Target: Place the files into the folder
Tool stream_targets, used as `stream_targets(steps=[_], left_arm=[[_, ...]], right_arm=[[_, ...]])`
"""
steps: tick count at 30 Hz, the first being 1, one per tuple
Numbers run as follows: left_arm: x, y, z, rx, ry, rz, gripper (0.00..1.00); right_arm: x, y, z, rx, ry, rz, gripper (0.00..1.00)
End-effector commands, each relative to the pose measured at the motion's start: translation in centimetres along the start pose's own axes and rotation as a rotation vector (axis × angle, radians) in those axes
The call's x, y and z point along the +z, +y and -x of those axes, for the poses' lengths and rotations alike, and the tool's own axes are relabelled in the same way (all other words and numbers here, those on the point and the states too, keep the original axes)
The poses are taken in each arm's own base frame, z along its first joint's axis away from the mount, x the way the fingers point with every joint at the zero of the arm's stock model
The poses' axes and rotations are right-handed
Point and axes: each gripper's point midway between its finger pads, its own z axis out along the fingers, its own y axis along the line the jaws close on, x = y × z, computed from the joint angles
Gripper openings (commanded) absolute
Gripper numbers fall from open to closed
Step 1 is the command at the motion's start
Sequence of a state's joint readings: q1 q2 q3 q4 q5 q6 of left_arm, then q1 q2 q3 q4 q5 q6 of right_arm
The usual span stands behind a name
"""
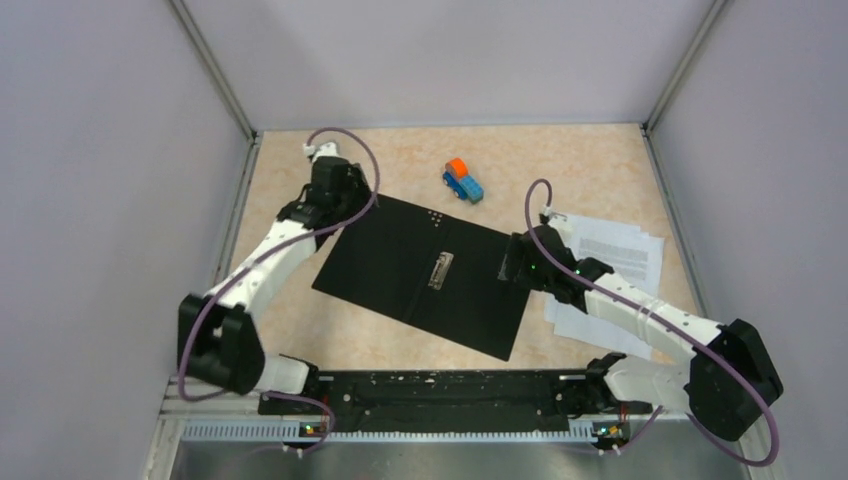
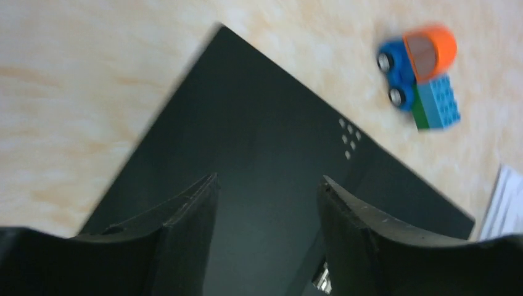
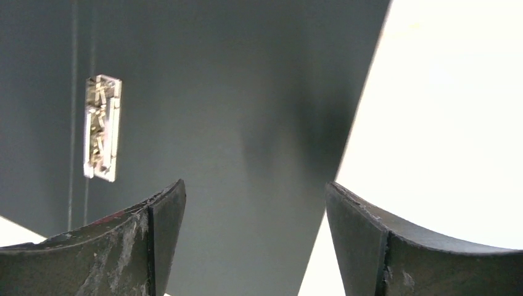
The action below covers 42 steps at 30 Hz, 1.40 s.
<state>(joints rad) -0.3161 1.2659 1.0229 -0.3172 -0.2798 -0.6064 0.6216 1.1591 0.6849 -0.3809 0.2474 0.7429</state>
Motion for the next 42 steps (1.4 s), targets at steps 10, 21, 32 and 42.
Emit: stream_targets(steps=[10, 21, 32, 42], left_arm=[[2.4, -7.9, -17.5, 0.198, 0.589, -0.259, 0.18], [1.5, -7.5, -24.7, 0.187, 0.675, -0.158, 0.00], [-1.4, -9.2, -28.7, 0.168, 0.724, -0.178, 0.00], [-2.6, -11.4, -29.6, 0.167, 0.737, -0.206, 0.00]], right_arm=[[2.7, -3.4, -0.1, 0.211, -0.099, -0.060, 0.70], [5.1, -3.6, -0.2, 0.203, -0.061, -0.080, 0.63], [7.6, -3.1, 0.5, 0.169, -0.020, -0.050, 0.65], [9.9, -0.3, 3.9, 0.034, 0.005, 0.014, 0.69]])
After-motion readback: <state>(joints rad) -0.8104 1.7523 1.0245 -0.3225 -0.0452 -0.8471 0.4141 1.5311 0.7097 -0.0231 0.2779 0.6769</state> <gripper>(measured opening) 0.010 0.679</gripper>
